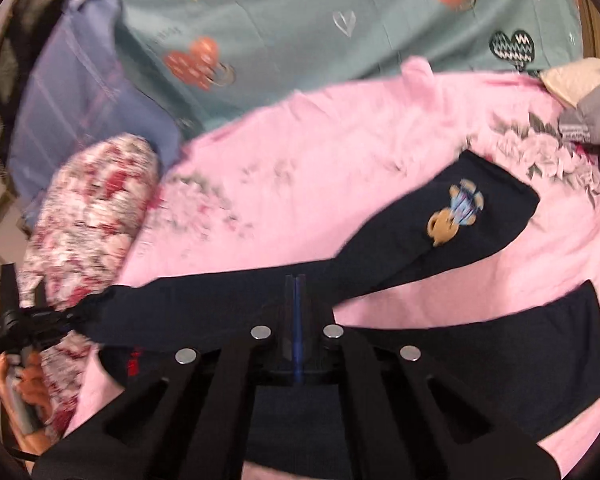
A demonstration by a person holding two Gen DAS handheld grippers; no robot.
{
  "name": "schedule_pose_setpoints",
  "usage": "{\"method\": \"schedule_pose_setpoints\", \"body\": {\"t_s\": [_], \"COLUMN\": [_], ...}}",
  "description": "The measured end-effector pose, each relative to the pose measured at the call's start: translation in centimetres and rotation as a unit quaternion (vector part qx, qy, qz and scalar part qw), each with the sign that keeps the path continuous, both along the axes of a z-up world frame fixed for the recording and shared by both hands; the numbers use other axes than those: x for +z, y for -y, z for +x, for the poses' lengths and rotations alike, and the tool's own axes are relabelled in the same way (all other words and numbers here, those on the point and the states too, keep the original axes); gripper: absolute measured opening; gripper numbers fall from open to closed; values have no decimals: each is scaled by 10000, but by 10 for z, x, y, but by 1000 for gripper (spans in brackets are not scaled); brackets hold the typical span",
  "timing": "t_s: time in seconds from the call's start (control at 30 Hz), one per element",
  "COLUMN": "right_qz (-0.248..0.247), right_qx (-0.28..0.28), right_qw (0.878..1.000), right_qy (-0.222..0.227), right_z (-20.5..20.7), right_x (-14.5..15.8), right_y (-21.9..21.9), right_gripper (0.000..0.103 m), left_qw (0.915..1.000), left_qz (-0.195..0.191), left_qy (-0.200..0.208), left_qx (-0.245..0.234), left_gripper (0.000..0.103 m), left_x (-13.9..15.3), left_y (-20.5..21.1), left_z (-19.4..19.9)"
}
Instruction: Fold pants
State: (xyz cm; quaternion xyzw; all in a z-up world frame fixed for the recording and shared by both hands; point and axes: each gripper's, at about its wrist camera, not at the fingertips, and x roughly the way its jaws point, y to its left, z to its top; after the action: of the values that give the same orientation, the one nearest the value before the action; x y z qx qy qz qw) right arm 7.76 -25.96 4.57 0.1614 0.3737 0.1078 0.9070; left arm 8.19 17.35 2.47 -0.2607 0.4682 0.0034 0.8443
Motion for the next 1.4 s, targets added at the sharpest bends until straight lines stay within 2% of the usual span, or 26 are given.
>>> {"method": "schedule_pose_setpoints", "body": {"t_s": [0.1, 0.2, 0.23, 0.27, 0.3, 0.33, 0.37, 0.43, 0.53, 0.67, 0.7, 0.73, 0.77, 0.87, 0.93, 1.03, 1.13, 1.23, 1.27, 1.33, 1.4], "right_qz": [57, 164, 103, 28, 33, 51, 1, -172, -320, -1095, -1129, -1146, -1199, -1227, -945, -530, -151, 147, 208, 252, 219], "right_qx": [89, 133, 59, -69, -103, -96, -108, -133, -280, -569, -589, -623, -706, -705, -728, -669, -653, -558, -517, -409, -365], "right_qw": [9999, 9985, 9977, 9966, 9962, 9962, 9963, 9957, 9902, 9747, 9721, 9704, 9686, 9680, 9705, 9809, 9917, 9952, 9952, 9932, 9900], "right_qy": [-44, -512, -667, -817, -866, -864, -848, -901, -1329, -1864, -1971, -2031, -2059, -2073, -2095, -1746, -1099, -796, -807, -1063, -1348], "right_z": [-32, -33, -28, -22, -15, -8, 2, 22, 60, 100, 105, 106, 105, 99, 92, 77, 43, 2, -13, -39, -53], "right_x": [-2, -29, -37, -46, -50, -52, -53, -53, -64, -88, -93, -96, -96, -94, -94, -83, -43, -23, -25, -47, -75], "right_y": [10, 17, 17, 17, 14, 9, 3, -8, -23, -39, -39, -38, -34, -23, -9, 1, 14, 20, 20, 14, 10], "right_gripper": [0, 1, 8, 24, 33, 52, 53, 53, 53, 53, 53, 49, 35, 14, 4, 3, 2, 2, 3, 3, 3], "left_qw": [10000, 9997, 9994, 9987, 9984, 9984, 9985, 9987, 9990, 9990, 9990, 9991, 9991, 9988, 9986, 9985, 9995, 9999, 10000, 9998, 9983], "left_qz": [68, 67, 45, -60, -122, -139, -138, -133, -91, -153, -171, -197, -227, -326, -365, -369, -285, -111, -66, -100, -105], "left_qy": [26, -253, -351, -496, -543, -534, -508, -465, -426, -408, -391, -368, -358, -367, -381, -404, -128, 40, -4, -174, -544], "left_qx": [-62, -7, 18, 67, 96, 124, 131, 132, 123, 113, 95, 74, 67, 36, 28, 72, 1, -44, -31, 73, 177], "left_gripper": [12, 12, 12, 12, 12, 12, 12, 12, 12, 12, 12, 12, 12, 12, 12, 12, 12, 12, 12, 13, 13], "left_x": [-3, -27, -33, -43, -47, -49, -48, -46, -41, -40, -40, -39, -39, -41, -43, -42, -25, -15, -18, -31, -56], "left_y": [3, -2, -3, -6, -6, -7, -8, -6, -5, -6, -6, -7, -8, -12, -13, -14, -12, -10, -12, -17, -22], "left_z": [-17, -22, -21, -20, -20, -21, -22, -23, -24, -26, -26, -27, -27, -26, -24, -21, -24, -30, -32, -32, -28]}}
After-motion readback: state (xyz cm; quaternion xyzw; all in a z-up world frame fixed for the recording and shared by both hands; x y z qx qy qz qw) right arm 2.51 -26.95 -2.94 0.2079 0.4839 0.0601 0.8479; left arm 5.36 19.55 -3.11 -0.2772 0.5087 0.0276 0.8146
